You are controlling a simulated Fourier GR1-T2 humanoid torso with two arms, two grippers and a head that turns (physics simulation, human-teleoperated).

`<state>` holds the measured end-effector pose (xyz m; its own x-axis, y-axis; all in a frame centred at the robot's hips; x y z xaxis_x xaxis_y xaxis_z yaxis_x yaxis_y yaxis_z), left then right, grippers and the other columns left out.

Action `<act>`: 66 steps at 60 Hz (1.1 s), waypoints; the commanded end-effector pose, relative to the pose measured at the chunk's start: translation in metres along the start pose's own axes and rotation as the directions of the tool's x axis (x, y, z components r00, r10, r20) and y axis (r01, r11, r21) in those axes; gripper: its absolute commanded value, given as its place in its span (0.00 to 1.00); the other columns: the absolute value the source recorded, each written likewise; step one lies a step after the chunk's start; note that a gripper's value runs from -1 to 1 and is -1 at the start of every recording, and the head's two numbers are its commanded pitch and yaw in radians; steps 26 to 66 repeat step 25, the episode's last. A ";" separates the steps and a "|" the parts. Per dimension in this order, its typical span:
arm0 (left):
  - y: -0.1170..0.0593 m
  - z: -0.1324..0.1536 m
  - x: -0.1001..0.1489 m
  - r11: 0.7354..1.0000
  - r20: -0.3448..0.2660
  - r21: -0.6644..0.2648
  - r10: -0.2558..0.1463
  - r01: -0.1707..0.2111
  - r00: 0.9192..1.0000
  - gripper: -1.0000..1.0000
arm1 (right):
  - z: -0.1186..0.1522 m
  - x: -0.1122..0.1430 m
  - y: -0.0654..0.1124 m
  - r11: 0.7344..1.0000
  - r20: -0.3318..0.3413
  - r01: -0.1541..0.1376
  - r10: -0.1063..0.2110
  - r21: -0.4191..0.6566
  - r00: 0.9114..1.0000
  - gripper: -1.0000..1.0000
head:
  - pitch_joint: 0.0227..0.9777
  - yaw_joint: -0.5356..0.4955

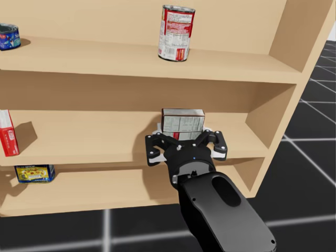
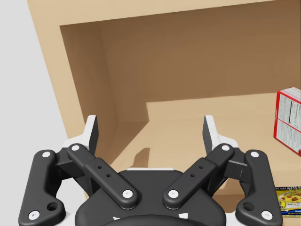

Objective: Retrieve the pudding box from the shelves.

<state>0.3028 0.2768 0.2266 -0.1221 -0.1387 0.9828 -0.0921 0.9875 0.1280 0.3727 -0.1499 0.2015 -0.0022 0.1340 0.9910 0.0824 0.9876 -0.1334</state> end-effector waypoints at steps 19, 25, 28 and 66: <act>0.000 0.000 0.001 1.000 0.003 0.001 -0.002 0.002 1.000 0.00 | 0.072 0.034 -0.019 0.996 0.094 -0.052 0.059 -0.067 0.994 1.00 | 0.56 0.30; 0.000 0.000 0.001 1.000 0.004 0.000 -0.002 0.002 1.000 0.00 | 0.094 0.040 -0.021 0.998 0.104 -0.049 0.054 -0.049 0.993 1.00 | 0.56 0.30; 0.000 0.000 0.001 1.000 0.004 0.000 -0.002 0.002 1.000 0.00 | 0.094 0.040 -0.021 0.998 0.104 -0.049 0.054 -0.049 0.993 1.00 | 0.56 0.30; 0.000 0.000 0.001 1.000 0.004 0.000 -0.002 0.002 1.000 0.00 | 0.094 0.040 -0.021 0.998 0.104 -0.049 0.054 -0.049 0.993 1.00 | 0.56 0.30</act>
